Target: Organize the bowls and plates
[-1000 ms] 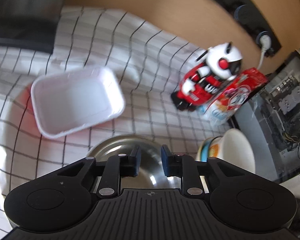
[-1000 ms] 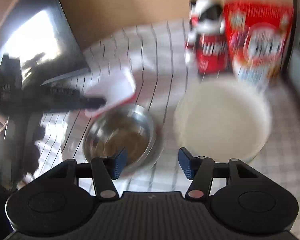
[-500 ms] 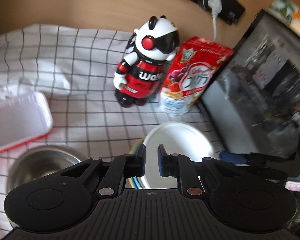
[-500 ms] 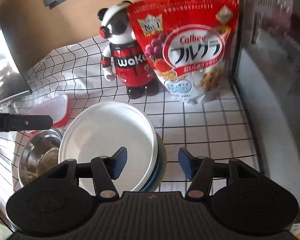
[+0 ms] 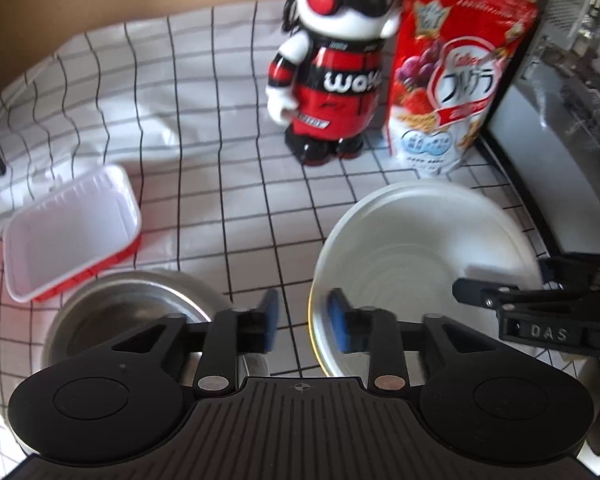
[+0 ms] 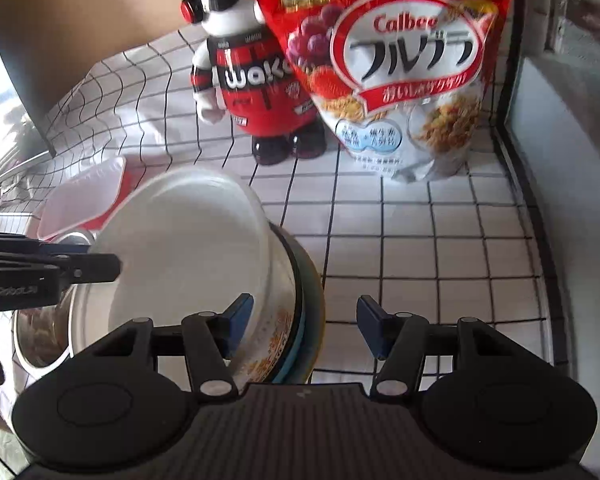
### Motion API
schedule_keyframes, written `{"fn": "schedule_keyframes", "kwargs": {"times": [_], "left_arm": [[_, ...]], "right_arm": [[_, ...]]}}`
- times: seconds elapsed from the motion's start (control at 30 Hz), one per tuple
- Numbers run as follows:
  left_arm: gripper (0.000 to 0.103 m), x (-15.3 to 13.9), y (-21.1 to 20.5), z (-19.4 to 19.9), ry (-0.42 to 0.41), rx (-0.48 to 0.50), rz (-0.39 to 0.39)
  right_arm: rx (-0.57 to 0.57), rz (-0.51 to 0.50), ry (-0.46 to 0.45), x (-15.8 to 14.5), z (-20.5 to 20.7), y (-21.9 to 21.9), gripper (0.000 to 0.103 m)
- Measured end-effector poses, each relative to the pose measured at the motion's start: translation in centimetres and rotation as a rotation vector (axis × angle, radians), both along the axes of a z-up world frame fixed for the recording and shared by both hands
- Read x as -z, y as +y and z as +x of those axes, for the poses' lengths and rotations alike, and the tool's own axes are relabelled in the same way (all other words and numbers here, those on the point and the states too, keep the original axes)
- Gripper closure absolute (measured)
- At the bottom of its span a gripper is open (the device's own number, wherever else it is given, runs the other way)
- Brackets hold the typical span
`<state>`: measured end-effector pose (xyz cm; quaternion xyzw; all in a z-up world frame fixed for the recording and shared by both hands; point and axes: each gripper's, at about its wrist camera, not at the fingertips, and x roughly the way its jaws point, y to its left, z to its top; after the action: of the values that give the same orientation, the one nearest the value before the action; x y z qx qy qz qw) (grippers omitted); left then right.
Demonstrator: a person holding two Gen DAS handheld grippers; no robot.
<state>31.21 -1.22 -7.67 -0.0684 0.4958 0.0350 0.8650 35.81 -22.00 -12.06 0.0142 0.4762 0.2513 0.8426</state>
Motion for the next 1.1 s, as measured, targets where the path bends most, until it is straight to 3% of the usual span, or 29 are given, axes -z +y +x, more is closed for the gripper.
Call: {"fn": "schedule_keyframes", "kwargs": {"times": [0.23, 0.53, 0.77, 0.97, 1.1], "left_arm": [[0.064, 2.5, 0.6, 1.4, 0.075, -0.006, -0.077], [0.062, 4.0, 0.3, 2.7, 0.124, 0.017, -0.090], [0.067, 4.0, 0.0, 2.5, 0.123, 0.012, -0.115], [0.062, 4.6, 0.3, 2.1, 0.161, 0.007, -0.210], [0.067, 3.8, 0.5, 2.0, 0.150, -0.011, -0.157]], "right_arm": [[-0.012, 0.093, 0.142, 2.4, 1.0, 0.2, 0.046], [-0.020, 0.106, 0.174, 3.3, 2.0, 1.1, 0.047], [-0.024, 0.131, 0.222, 3.6, 2.0, 1.1, 0.047], [-0.028, 0.125, 0.235, 3.6, 1.8, 1.2, 0.047], [-0.039, 0.115, 0.230, 3.5, 1.7, 1.1, 0.048]]}}
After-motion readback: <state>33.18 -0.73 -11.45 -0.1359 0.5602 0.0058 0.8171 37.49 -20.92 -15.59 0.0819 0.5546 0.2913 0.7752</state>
